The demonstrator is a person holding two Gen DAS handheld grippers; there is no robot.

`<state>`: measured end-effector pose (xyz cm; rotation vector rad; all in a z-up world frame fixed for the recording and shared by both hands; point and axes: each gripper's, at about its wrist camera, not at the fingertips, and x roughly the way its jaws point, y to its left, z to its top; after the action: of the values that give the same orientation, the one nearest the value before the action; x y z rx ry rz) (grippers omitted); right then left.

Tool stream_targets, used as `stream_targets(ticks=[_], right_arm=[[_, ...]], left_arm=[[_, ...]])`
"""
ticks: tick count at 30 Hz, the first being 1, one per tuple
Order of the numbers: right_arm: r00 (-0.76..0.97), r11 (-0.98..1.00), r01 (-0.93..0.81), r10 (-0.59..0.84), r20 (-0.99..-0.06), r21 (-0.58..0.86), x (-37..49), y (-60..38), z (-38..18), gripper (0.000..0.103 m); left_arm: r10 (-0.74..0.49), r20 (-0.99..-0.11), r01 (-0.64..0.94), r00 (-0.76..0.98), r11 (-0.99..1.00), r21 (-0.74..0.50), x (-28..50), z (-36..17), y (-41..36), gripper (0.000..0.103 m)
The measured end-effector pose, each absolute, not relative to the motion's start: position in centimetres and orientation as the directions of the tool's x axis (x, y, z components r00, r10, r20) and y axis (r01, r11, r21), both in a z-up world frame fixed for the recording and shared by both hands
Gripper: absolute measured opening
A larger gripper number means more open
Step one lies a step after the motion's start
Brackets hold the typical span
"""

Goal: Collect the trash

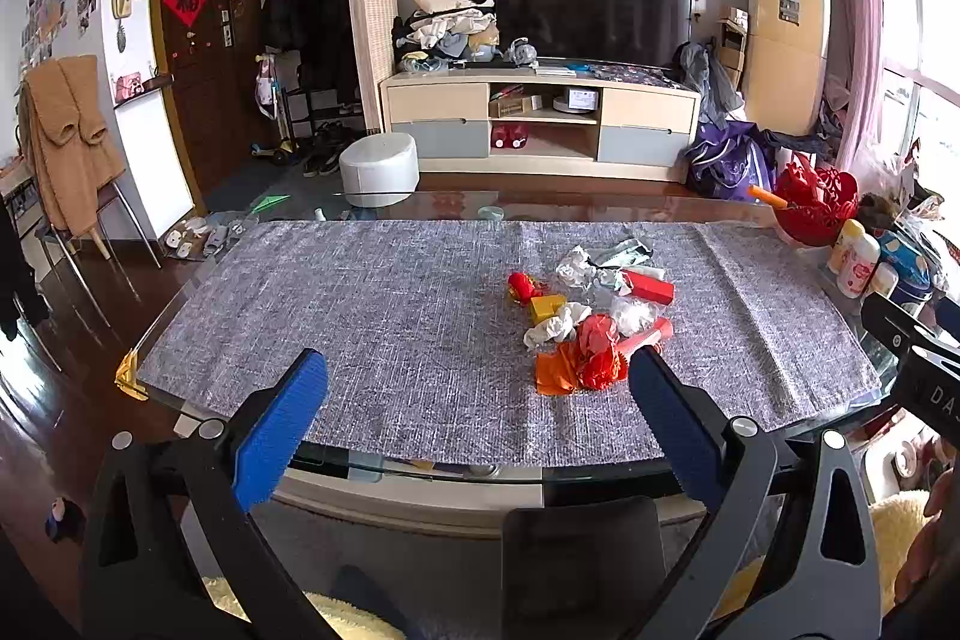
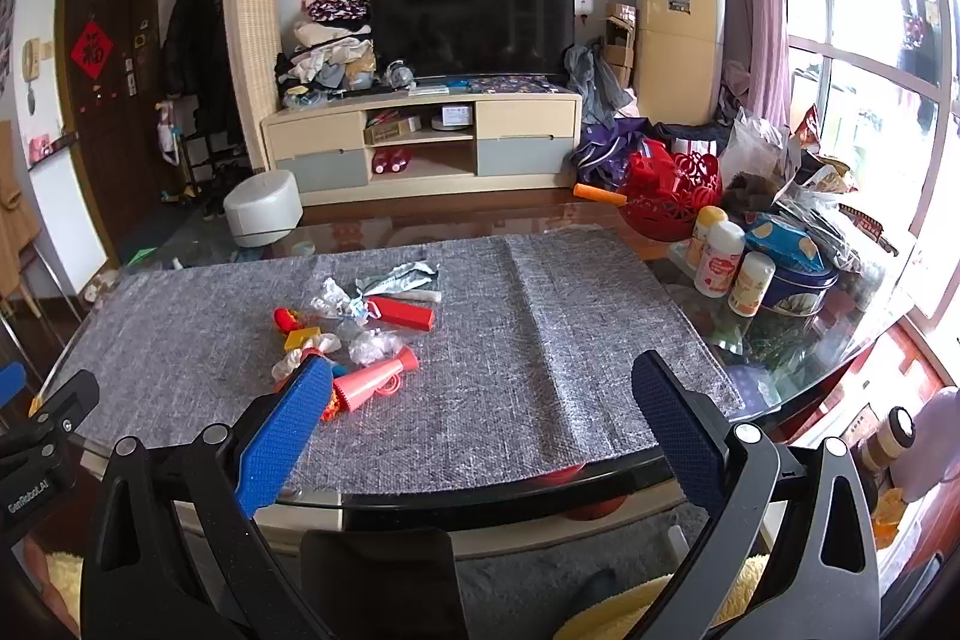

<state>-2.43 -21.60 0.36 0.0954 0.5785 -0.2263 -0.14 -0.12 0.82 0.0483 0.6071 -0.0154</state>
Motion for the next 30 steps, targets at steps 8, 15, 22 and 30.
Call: stream_targets(ticks=[8, 15, 22, 30], right_arm=[[0.813, 0.970, 0.241, -0.185, -0.552, 0.029, -2.34, -21.57, 0.27, 0.100], [0.814, 0.970, 0.240, -0.183, -0.551, 0.032, -2.25, -21.60, 0.28, 0.100], [0.814, 0.969, 0.244, -0.185, -0.551, 0.034, -2.22, -21.53, 0.23, 0.100], [0.814, 0.968, 0.246, -0.185, -0.551, 0.039, -2.51, -21.84, 0.42, 0.100]], left_arm=[[-0.008, -0.573, 0.035, 0.819, 0.999, 0.036, 0.09, 0.94, -0.21, 0.095], [-0.008, -0.571, 0.034, 0.821, 0.999, 0.036, 0.23, 0.98, -0.24, 0.095], [-0.008, -0.571, 0.034, 0.821, 0.999, 0.035, 0.22, 1.02, -0.20, 0.095], [-0.006, -0.579, 0.031, 0.816, 0.999, 0.033, 0.35, 0.89, -0.11, 0.095]])
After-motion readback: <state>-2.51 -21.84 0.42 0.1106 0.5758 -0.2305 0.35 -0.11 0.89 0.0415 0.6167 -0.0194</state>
